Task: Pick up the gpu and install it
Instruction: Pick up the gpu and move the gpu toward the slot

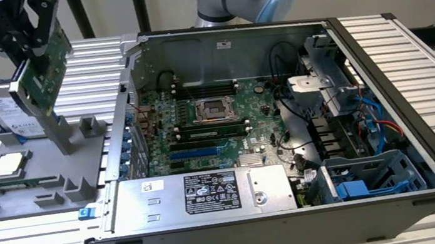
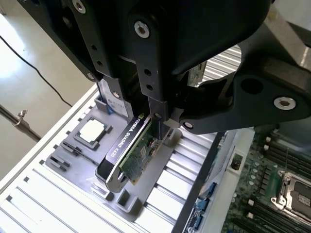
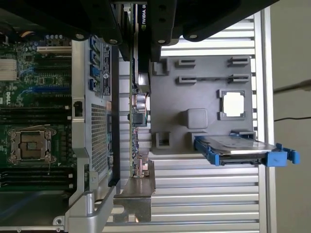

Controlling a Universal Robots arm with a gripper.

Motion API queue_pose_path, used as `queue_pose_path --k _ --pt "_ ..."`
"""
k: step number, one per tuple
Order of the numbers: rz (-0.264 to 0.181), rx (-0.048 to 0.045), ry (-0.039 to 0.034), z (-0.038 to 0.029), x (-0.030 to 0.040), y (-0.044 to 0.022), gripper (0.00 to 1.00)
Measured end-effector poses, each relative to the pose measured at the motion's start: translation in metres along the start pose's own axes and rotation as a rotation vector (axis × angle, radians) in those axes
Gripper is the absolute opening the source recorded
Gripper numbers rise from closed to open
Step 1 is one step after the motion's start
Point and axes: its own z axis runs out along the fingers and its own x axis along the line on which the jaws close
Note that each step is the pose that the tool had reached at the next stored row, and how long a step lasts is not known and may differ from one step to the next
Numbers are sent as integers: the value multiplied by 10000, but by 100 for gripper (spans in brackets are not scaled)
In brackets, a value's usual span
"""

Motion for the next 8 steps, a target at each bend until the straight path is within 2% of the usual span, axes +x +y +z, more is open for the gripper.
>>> queue_pose_path --k 8 --pt "1 0 24 2 -143 5 0"
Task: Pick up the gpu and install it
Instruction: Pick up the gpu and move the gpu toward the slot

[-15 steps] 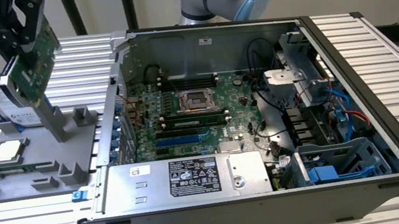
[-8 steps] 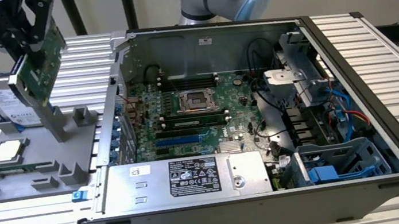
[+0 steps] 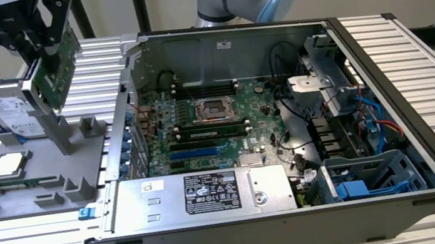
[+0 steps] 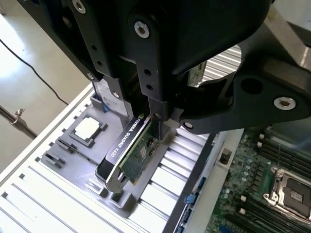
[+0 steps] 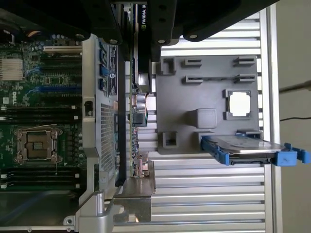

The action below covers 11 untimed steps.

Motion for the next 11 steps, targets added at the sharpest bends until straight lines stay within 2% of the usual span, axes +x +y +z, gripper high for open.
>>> queue_pose_path --k 11 --pt "3 2 59 2 -193 7 0"
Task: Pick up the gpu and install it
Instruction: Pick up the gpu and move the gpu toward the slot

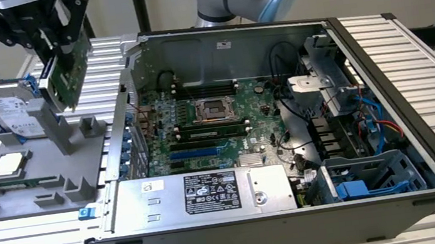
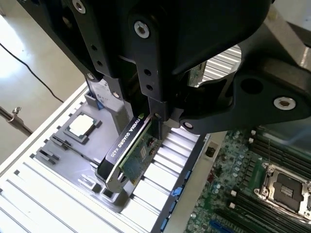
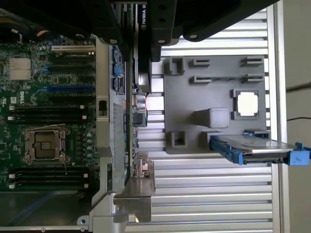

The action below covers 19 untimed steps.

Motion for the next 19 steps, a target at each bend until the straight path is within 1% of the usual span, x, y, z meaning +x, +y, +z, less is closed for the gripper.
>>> queue_pose_path --k 11,19 --pt "4 4 93 0 -192 7 0" --pt "7 5 145 1 -318 11 0"
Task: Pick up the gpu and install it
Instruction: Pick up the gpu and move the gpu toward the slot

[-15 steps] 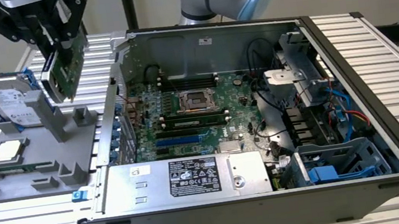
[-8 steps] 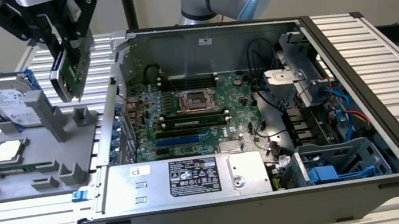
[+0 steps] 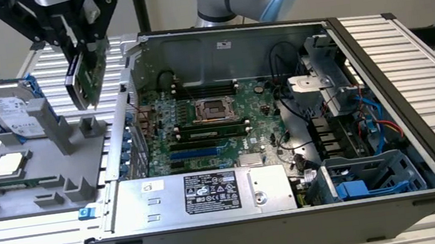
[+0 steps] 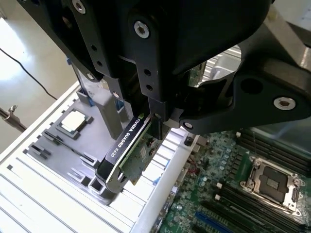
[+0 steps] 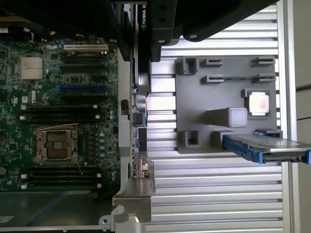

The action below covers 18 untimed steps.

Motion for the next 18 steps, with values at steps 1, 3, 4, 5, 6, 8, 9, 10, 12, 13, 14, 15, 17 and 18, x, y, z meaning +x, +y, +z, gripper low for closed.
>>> queue_pose_path --k 1,3,4,5,6,8,9,10,12,13,14,15,17,18 --pt "0 0 8 0 -15 1 0" --pt "2 1 25 -1 -45 2 0" --pt "2 1 35 -1 -60 2 0" --pt "3 2 46 -1 -76 3 0" --pt "3 2 53 -1 -90 3 0" --pt "4 3 72 -2 -122 4 0" --pt "4 3 79 -2 -138 5 0" --pt "5 3 89 -2 -157 6 0" --pt "5 4 108 -3 -196 7 0" --pt "6 4 116 -3 -216 8 0" --pt "6 5 124 -3 -236 9 0" --pt "7 5 131 -3 -255 9 0" --pt "8 6 146 -4 -297 11 0" --pt "8 6 154 -4 -318 11 0"
